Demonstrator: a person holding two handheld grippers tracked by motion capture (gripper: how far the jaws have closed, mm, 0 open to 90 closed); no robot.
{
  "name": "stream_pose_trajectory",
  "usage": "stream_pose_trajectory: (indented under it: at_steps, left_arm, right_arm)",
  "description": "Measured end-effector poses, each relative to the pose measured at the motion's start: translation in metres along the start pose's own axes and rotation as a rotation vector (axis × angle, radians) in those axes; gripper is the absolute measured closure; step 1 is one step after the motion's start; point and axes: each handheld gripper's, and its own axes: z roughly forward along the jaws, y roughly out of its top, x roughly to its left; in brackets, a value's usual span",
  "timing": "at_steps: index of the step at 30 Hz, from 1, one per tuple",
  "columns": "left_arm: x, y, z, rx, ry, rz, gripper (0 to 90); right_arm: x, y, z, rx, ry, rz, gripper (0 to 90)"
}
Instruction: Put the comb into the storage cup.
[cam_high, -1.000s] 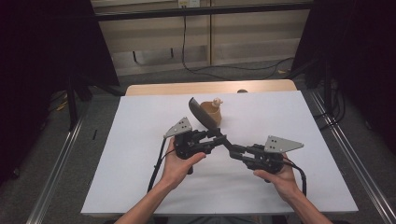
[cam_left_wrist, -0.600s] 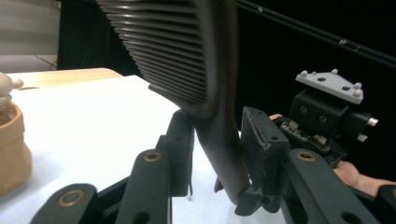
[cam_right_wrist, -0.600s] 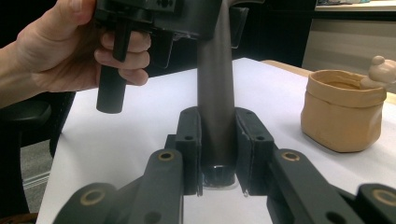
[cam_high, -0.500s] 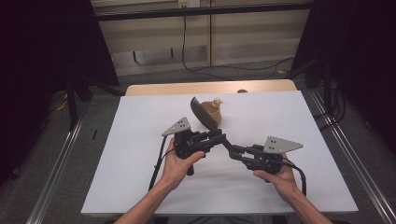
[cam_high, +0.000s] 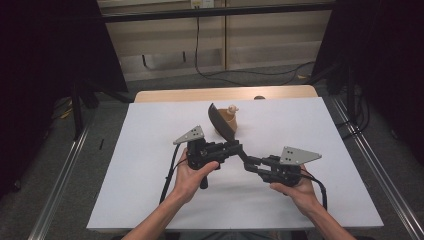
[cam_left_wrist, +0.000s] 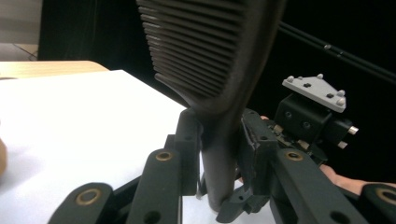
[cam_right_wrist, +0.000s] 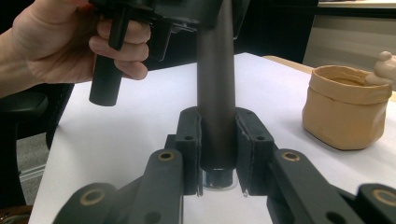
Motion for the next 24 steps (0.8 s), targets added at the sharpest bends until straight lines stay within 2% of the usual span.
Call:
stream_pose_trajectory:
  at_steps: [11,16,21,24]
  left_arm:
    - [-0.0036,0.0015,-0.0006,0.008,0.010,0.032,72.8]
    - [-0.0035,0.0027,-0.0015,0.010,0.018,0.022,72.9]
    - [-0.0043,0.0038,-0.0022,0.012,0.013,0.038,73.0]
    - [-0.0045,0.0043,-0.0030,0.010,0.027,0.032,73.0]
  right_arm:
    - [-0.0001,0.0000,0.0033,0.011,0.005,-0.001,72.4]
    - [0.0000,0.0007,0.0048,0.009,0.010,0.007,72.3]
    - [-0.0001,0.0015,0.0070,0.012,0.012,0.008,72.0]
    - [0.0003,0.0015,0.0078,0.022,0.015,0.022,68.8]
